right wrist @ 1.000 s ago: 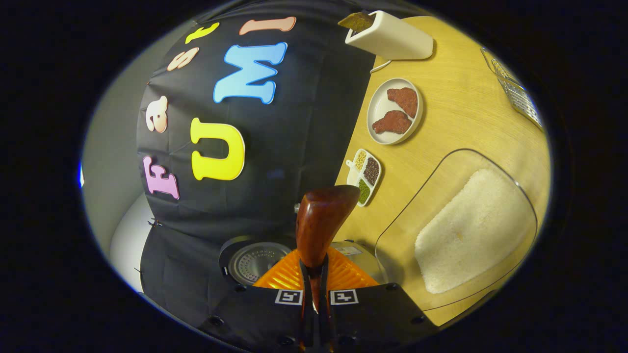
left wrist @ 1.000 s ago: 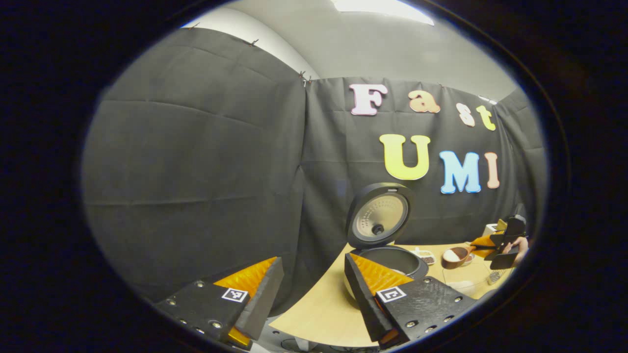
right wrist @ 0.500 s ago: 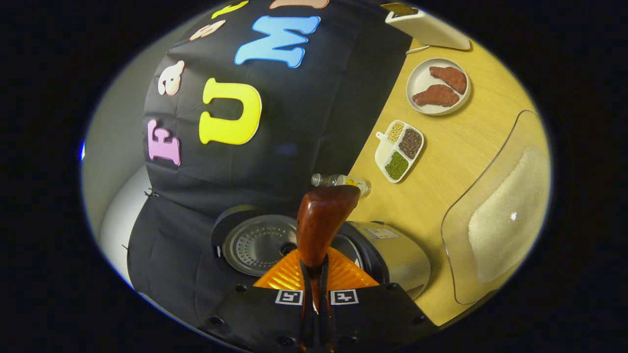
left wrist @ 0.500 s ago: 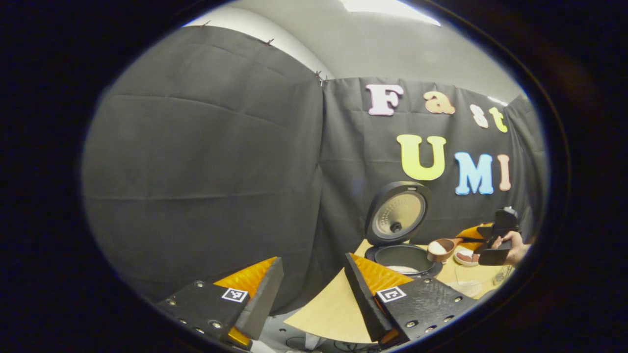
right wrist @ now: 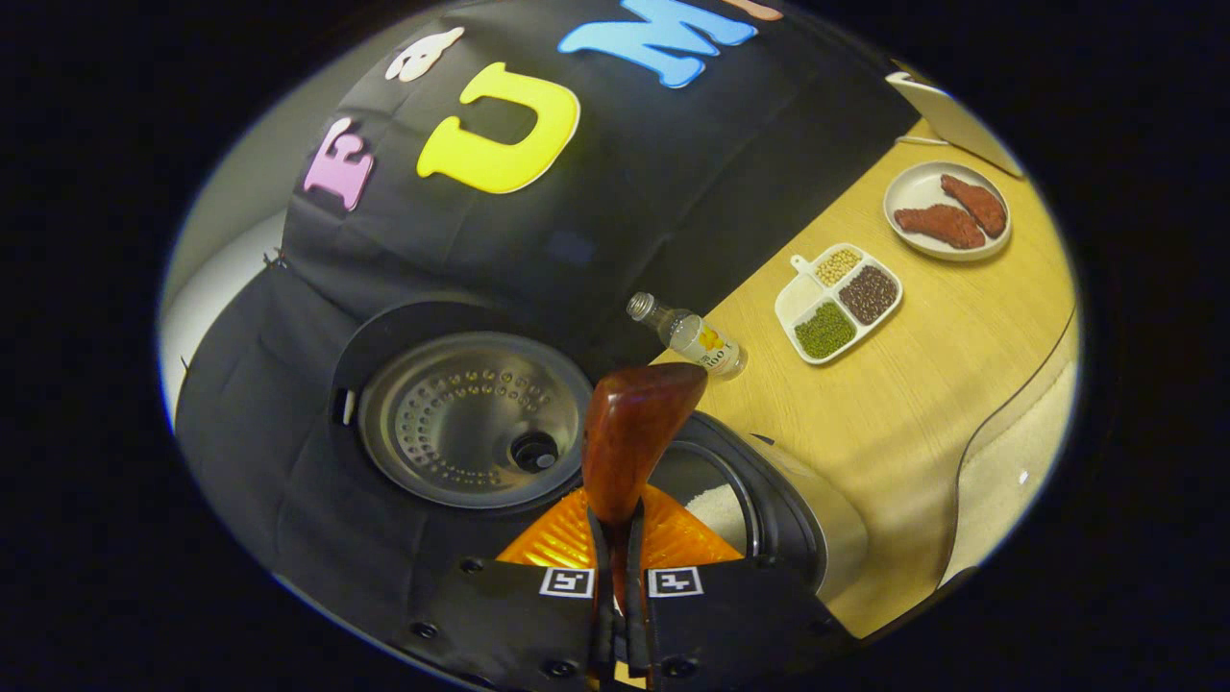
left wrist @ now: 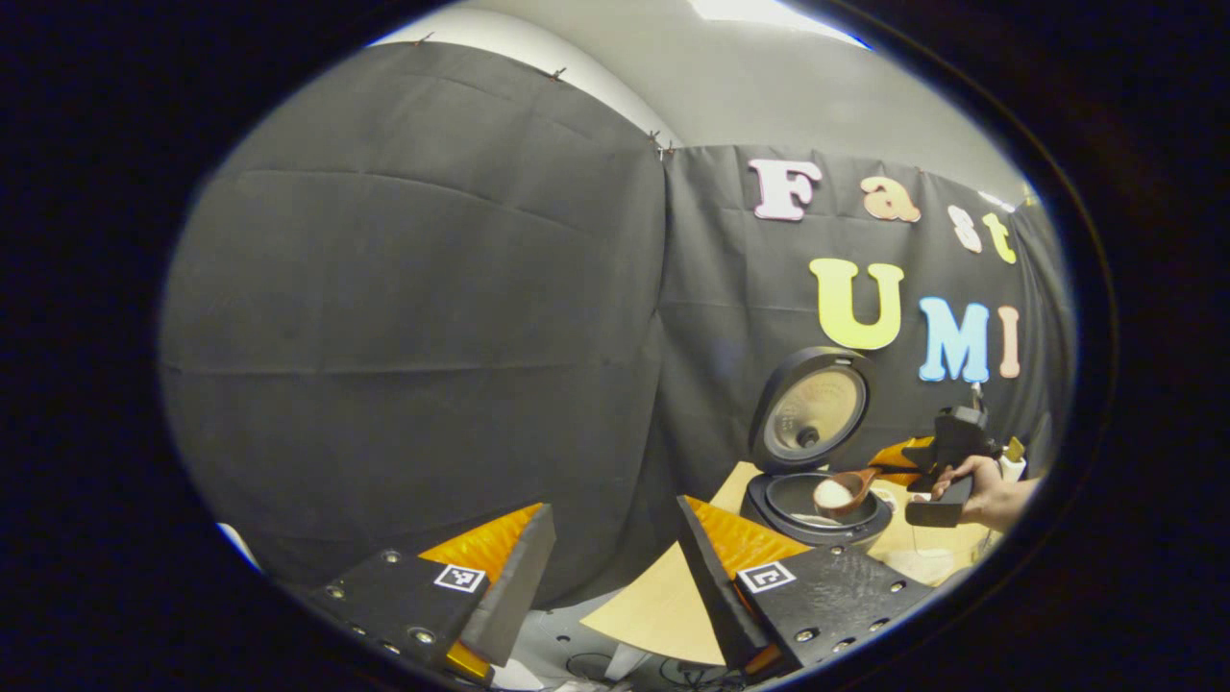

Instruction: Close the left gripper, press the button to open the rice cooker; take a wooden spoon from the chopstick holder with the right hand, scoop a spoonful of rice and pour it into the rice cooker, then put the wooden spoon back into the chopstick holder.

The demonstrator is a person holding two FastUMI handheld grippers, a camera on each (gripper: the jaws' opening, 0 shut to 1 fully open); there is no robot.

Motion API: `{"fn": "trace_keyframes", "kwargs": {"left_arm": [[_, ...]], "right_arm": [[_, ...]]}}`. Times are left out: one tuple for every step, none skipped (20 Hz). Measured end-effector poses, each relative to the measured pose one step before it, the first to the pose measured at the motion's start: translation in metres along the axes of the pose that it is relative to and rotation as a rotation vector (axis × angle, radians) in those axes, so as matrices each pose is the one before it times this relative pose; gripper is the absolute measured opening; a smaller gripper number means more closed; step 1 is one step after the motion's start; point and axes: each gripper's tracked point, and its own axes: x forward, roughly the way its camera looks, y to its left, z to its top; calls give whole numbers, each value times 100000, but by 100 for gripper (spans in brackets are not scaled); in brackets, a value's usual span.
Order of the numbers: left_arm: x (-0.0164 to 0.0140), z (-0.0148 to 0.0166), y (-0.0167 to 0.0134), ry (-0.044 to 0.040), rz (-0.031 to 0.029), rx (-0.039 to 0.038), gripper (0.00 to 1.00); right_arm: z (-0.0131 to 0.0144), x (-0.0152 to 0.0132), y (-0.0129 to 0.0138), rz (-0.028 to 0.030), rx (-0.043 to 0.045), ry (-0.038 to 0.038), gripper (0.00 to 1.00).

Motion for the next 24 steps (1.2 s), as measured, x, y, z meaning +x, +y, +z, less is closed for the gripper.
{"fn": "trace_keyframes", "kwargs": {"left_arm": [[21,-320,58,186,472,-323,77],[73,-199,128,162,538,-372,77],[68,-236,213,212,486,-487,77],[87,-141,98,246,185,-459,78],[-13,-202,127,169,186,-579,78],[46,-117,71,45,106,-445,78],[-9,-194,172,-96,306,-455,78],[141,-101,187,-144,237,-416,78],[-60,-121,184,68,48,-479,78],[-96,-4,362,160,46,-455,78],[-296,-3,592,206,-40,-392,78],[36,-50,204,137,-19,-328,78],[70,-250,60,68,146,-163,78],[79,74,97,-300,85,-128,78],[143,130,39,-254,-23,-77,78],[107,176,134,-296,-45,-58,78],[114,32,7,-179,-80,-36,78],[170,40,-33,-56,-140,-131,78],[54,-54,70,19,-151,-138,78],[155,66,-29,111,-159,-160,78],[-154,-145,61,90,-143,-124,78],[18,-18,-56,102,-105,-78,78],[73,-21,51,6,-11,-27,78],[15,36,18,-37,-63,-57,78]], "right_arm": [[-342,186,276,-1146,-5546,48,6],[-168,167,278,-731,-5372,-61,6],[-142,75,174,-439,-5429,-176,6],[36,13,154,-699,-5481,-618,6],[85,-43,221,-1028,-5667,-945,6],[79,37,180,-1064,-5932,-978,6],[97,36,158,-944,-5828,-659,6],[-31,-22,171,-706,-5621,-233,6],[-117,-37,301,-242,-5340,44,6],[-54,43,325,81,-4889,-73,6],[67,-56,349,267,-4534,-339,6],[103,-19,299,23,-4218,-694,6],[219,-90,231,-271,-4220,-809,6],[132,-103,256,-300,-4415,-633,6],[65,-39,155,-505,-4807,-402,6],[62,-68,111,-481,-5230,-257,2],[137,-57,48,-482,-5590,-225,6],[141,78,392,-484,-5793,-416,2],[117,-216,-139,-505,-6127,-510,2],[107,-47,185,-500,-6320,-670,6],[119,-72,195,-453,-6421,-600,6],[173,-97,155,-329,-6388,-539,6],[8,17,195,-558,-6280,-541,6],[121,-6,161,-690,-6443,-529,6]]}}
